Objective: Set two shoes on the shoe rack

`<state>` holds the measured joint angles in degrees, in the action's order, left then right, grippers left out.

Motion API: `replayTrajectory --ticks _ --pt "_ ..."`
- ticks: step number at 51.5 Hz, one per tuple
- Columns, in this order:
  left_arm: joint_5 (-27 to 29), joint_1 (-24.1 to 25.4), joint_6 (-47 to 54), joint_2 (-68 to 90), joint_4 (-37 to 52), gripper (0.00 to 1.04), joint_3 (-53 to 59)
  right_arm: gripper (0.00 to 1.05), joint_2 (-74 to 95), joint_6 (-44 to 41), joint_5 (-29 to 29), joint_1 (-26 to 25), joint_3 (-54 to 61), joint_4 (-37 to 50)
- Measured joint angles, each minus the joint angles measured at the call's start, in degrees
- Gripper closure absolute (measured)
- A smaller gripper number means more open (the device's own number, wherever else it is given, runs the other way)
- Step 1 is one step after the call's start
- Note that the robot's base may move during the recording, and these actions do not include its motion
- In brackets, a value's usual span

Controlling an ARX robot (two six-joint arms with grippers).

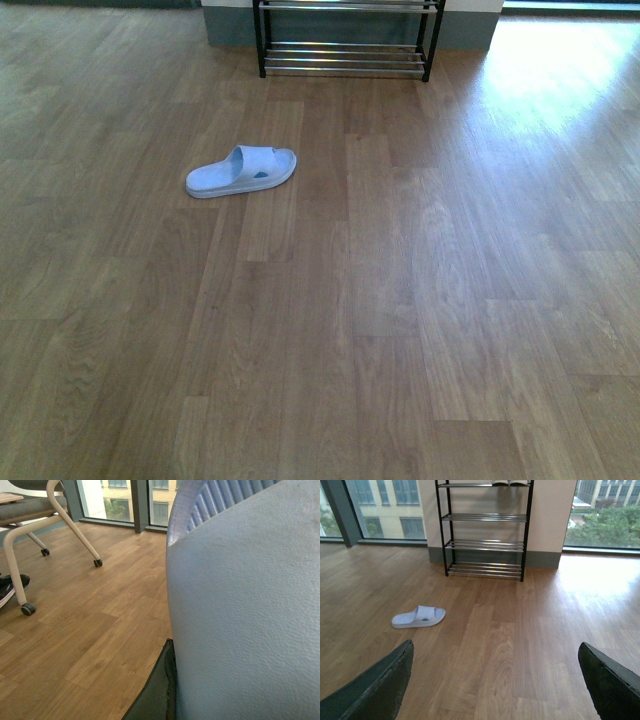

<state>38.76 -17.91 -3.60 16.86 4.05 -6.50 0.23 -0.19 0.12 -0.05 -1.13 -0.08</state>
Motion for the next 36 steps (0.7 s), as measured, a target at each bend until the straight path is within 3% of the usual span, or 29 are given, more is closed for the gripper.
replayTrajectory --ticks 36 --pt "0.1 0.1 0.1 0.0 0.0 1.03 0.0 0.09 0.0 0.0 -0.2 0.0 0.0 0.0"
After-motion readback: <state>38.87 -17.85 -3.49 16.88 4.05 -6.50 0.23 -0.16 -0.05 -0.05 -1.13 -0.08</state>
